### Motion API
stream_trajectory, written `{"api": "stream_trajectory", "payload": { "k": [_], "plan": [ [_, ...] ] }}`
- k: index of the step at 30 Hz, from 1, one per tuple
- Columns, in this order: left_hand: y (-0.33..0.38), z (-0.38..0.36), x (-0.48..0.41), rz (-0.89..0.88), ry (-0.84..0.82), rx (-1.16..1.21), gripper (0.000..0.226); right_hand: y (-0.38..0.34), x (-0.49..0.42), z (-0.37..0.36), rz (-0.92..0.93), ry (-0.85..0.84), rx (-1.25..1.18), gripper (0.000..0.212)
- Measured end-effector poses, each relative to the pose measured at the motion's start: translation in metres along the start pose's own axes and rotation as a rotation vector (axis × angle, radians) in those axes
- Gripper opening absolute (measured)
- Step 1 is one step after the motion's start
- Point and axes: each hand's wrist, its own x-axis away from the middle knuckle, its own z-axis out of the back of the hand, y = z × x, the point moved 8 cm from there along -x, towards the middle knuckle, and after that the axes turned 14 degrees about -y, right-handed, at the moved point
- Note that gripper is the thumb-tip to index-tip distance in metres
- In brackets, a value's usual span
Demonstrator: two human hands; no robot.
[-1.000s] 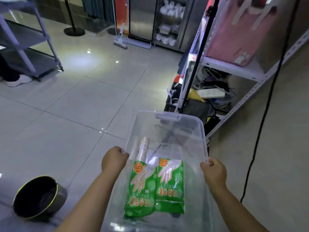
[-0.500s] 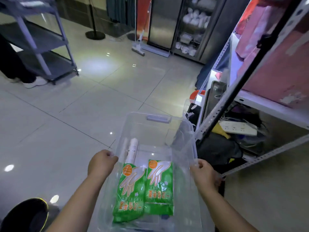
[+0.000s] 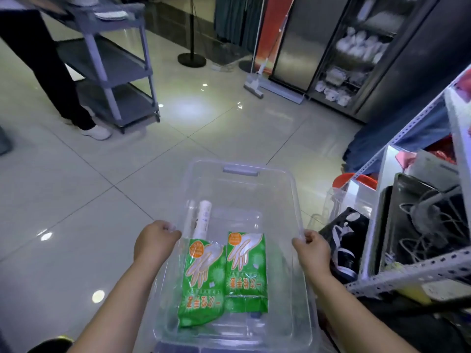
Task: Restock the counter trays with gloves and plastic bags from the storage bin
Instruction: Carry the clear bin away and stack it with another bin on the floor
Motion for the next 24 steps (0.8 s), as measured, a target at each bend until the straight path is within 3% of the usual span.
{"api": "stream_trajectory", "payload": {
  "k": [3, 6, 10, 16, 24],
  "plan": [
    [0.023, 0.025, -0.061, -0.024, -0.033, 0.005, 0.012, -0.031, -0.041, -0.025, -0.022, 0.014, -0.001, 0.023],
    [0.053, 0.049, -0.114, -0.047, -0.057, -0.027, 0.004, -0.06, -0.078, -0.042, -0.039, 0.041, 0.004, 0.003],
    [0.101, 0.059, -0.178, -0.079, -0.072, -0.062, 0.003, -0.081, -0.114, -0.046, -0.041, 0.115, -0.005, 0.012],
    [0.169, 0.01, -0.251, -0.141, -0.187, -0.079, 0.022, -0.077, -0.164, -0.012, -0.139, 0.197, -0.043, 0.002],
    [0.283, -0.09, -0.348, -0.191, -0.267, -0.212, 0.023, -0.043, -0.291, 0.05, -0.234, 0.287, -0.124, 0.003]
  ]
}}
